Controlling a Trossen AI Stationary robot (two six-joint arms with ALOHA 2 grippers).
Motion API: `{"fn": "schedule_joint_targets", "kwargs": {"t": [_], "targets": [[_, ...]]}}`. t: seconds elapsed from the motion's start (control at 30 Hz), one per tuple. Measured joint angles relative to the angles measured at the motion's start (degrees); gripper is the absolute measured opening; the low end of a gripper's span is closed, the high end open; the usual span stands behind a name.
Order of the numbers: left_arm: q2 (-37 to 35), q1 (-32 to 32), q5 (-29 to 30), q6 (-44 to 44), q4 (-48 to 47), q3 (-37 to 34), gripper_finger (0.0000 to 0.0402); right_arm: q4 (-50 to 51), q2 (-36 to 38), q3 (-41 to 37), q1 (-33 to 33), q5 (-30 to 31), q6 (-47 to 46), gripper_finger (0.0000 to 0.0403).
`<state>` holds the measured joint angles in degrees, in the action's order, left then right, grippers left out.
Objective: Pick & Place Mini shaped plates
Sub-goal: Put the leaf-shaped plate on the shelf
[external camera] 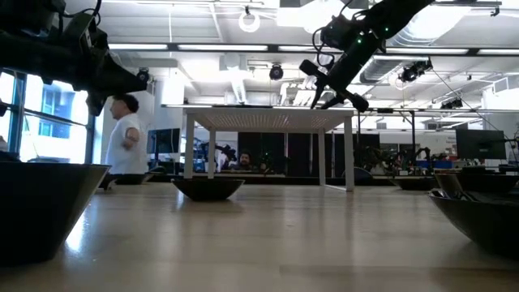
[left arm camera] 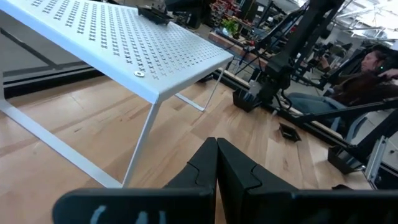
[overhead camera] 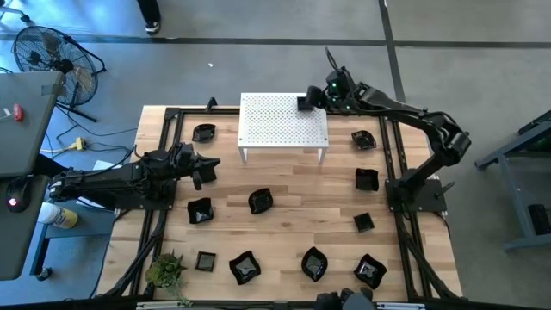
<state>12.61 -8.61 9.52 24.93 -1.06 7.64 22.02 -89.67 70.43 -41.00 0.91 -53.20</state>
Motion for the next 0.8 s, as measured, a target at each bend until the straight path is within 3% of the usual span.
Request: {"fn": "schedule_joint_targets", "kwargs": {"t": [0.13, 0.23, 0.33, 0.47, 0.57, 0.67, 0.8], "targets": [[0.0, 0.0, -0.2, 0.4, 0.0, 0.0, 0.0, 0.2, 2.2, 0.0, -0.6, -4.7, 9.5, 0.0065], [0.0, 0.0, -1.5, 1.0, 0.0, 0.0, 0.0, 2.0, 6.3, 0.0, 0.2, -7.3, 19.1, 0.0037], [0.0, 0.0, -3.2, 1.0, 0.0, 0.0, 0.0, 6.6, 11.5, 0.0, 2.4, -9.9, 30.0, 0.0007], [0.0, 0.0, -4.0, 1.0, -0.4, 0.0, 0.0, 15.2, 17.8, 0.0, 7.6, -10.7, 41.8, 0.0012], [0.0, 0.0, -4.1, 1.1, -0.4, 0.0, 0.0, 14.8, 21.4, -1.2, 11.8, -10.3, 43.6, 0.0005], [0.6, 0.0, -4.7, 1.4, -0.5, 0.1, 0.0, 5.6, 25.3, -7.1, 15.0, -10.4, 42.4, 0.0003], [3.5, 0.0, -5.0, 2.4, -7.3, 3.7, 0.0, -9.2, 29.5, -18.9, 17.5, -10.3, 35.5, 0.0002]]}}
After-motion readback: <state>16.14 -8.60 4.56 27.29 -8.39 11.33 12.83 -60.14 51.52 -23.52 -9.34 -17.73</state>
